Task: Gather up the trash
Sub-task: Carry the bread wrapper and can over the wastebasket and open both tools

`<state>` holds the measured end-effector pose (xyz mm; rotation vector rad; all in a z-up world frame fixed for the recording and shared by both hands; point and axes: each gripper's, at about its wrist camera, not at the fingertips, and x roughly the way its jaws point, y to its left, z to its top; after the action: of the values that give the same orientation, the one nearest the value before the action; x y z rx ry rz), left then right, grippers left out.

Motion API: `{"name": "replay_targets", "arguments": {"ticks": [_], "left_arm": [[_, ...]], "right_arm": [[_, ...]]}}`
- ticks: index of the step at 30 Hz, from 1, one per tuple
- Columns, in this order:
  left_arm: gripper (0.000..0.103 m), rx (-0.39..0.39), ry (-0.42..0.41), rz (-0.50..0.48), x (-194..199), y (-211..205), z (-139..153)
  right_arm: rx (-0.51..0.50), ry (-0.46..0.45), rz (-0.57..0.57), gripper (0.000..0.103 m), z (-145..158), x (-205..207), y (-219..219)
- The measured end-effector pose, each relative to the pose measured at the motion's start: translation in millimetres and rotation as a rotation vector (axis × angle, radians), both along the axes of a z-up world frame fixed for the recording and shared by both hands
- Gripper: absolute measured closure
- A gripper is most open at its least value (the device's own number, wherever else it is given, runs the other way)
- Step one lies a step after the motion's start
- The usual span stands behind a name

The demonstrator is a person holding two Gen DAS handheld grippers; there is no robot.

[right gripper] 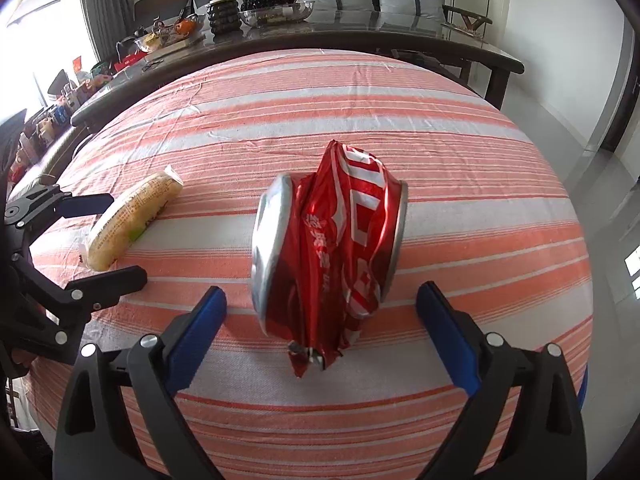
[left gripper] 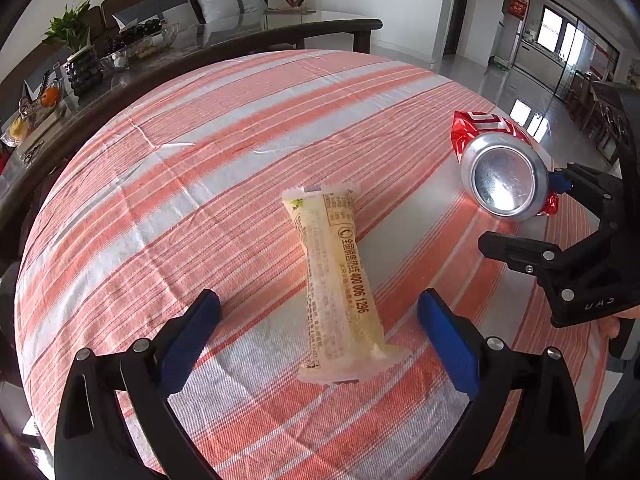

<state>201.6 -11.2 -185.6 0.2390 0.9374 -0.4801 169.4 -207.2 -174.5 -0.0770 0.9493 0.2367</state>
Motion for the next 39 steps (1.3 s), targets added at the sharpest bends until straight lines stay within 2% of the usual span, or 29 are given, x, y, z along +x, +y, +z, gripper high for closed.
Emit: {"name": "replay_targets", "arguments": {"ticks": [8, 11, 13, 16, 18, 20, 22, 23, 24, 25, 26, 32, 36, 39], "left_arm": [[0.005, 0.012, -0.003, -0.008, -2, -2, 1], [0.005, 0.026, 0.025, -0.029, 2, -6, 6], [0.005, 0.011, -0.008, -0.055, 0, -8, 14], [0.005, 0.035, -0.022, -0.069, 4, -15, 18], [0.013, 0.050, -0.010, -0.064, 10, -17, 16], [0.030, 0.050, 0.025, -0.056, 14, -17, 11], [0.035, 0.021, 0.038, -0.053, 13, -15, 11], [0.045, 0.020, 0.033, -0.054, 13, -15, 12], [0.055, 0.018, 0.026, -0.057, 12, -16, 12], [0.075, 0.009, 0.026, -0.058, 12, -15, 14], [0.083, -0.002, 0.030, -0.055, 13, -14, 14], [0.085, -0.114, 0.048, -0.095, -5, -22, 25], [0.085, -0.174, 0.090, -0.205, -37, -51, 30], [0.085, -0.198, 0.128, -0.318, -70, -84, 33]], "right_arm": [[0.005, 0.007, 0.009, 0.004, -1, 1, 0], [0.091, 0.015, 0.001, 0.005, 3, 1, -11], [0.167, 0.047, -0.022, 0.005, 8, 4, -23], [0.183, 0.064, -0.027, 0.005, 21, 10, -30], [0.163, 0.055, -0.008, 0.005, 32, 13, -27], [0.151, 0.083, 0.018, 0.005, 35, 18, -21], [0.150, 0.115, 0.021, 0.005, 32, 25, -18], [0.147, 0.119, 0.013, 0.005, 31, 27, -16], [0.149, 0.116, 0.008, 0.014, 31, 28, -17], [0.157, 0.105, 0.002, 0.047, 32, 27, -17], [0.161, 0.109, -0.005, 0.053, 32, 28, -18], [0.229, 0.060, -0.052, 0.054, 53, -7, -30], [0.283, 0.047, -0.103, 0.054, 61, -58, -49], [0.345, 0.056, -0.187, 0.054, 60, -112, -79]]}}
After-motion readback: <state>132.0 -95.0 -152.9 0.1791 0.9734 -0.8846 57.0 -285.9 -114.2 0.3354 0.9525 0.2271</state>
